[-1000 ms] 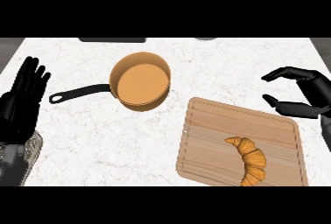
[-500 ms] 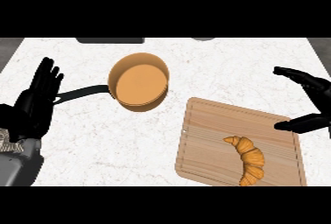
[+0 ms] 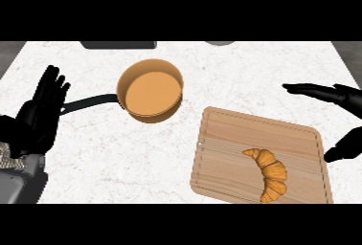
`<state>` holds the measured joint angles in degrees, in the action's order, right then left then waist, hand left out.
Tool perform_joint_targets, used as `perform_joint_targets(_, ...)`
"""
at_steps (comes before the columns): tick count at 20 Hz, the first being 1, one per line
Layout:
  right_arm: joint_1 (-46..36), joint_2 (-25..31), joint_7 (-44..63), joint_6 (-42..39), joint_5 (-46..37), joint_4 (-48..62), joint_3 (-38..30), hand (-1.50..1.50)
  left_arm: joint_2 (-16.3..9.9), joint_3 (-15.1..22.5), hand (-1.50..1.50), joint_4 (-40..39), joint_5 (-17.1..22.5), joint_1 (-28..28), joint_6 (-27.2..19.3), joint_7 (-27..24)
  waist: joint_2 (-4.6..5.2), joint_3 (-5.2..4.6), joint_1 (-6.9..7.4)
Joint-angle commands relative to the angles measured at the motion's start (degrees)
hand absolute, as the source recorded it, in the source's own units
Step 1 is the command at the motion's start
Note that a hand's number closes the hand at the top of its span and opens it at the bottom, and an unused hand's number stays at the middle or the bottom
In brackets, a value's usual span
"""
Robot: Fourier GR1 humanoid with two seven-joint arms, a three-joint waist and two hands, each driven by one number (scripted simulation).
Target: Pick the croissant from the cutting board and place it in the pot
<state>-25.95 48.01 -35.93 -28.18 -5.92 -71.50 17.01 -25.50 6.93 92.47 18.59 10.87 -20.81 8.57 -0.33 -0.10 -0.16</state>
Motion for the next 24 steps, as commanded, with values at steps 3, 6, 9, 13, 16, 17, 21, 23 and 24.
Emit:
perform_joint_targets(3, -0.45, 1.58, 7.98, -3.66, -7.80, -10.72, 7.20, -1.50, 0.95, -0.43, 0.00, -0.47, -1.26, -0.21, 0.12, -1.46, 0.18, 0.01, 0.13)
perform_joint_targets(6, 4.44, 3.22, 12.35, -5.06, -8.93, -17.60, 7.41, -1.50, -0.29, -2.51, 0.00, 0.09, 0.15, 0.28, 1.68, 1.17, 0.11, 0.05, -0.35)
perform_joint_targets(9, 6.57, 1.50, 19.02, -7.80, -8.72, -23.11, 7.14, -1.50, 1.49, -2.75, 0.00, -3.14, -0.59, 1.12, 3.27, -1.46, 0.16, 0.05, -0.42)
perform_joint_targets(13, 6.94, -3.14, 20.13, -10.20, -11.30, -21.35, 4.80, -1.50, 1.73, -3.67, 0.00, 3.28, -2.43, -3.33, 3.15, 0.71, 0.27, 0.09, 0.41)
perform_joint_targets(16, 11.71, -6.16, 20.97, -8.36, -14.70, -24.81, 5.72, -1.50, 5.06, -2.84, 0.00, -1.31, -4.84, 1.21, 1.56, 1.53, 0.32, 0.09, 0.01)
perform_joint_targets(17, 12.22, -6.43, 20.07, -8.32, -16.79, -23.76, 5.25, -1.50, 4.83, -2.62, 0.00, 0.54, -6.02, -0.90, 2.32, 0.70, 0.31, 0.10, 0.15)
perform_joint_targets(21, 13.21, -7.40, 23.03, -7.75, -21.93, -24.71, 5.37, -1.50, 5.78, -2.99, 0.00, 2.03, -6.08, -0.22, 2.39, 3.03, 0.29, 0.11, 0.23)
perform_joint_targets(23, 13.79, -8.08, 23.02, -6.86, -24.03, -24.04, 5.70, -1.50, 1.31, -9.02, 0.00, -0.20, -1.13, -2.49, 9.68, -0.03, 0.32, 0.09, 0.34)
perform_joint_targets(24, 12.90, -9.96, 20.68, -4.49, -27.40, -19.85, 6.21, -1.50, 4.03, -5.77, 0.00, 3.30, -4.47, -0.61, 5.41, 3.70, 0.34, 0.12, 0.42)
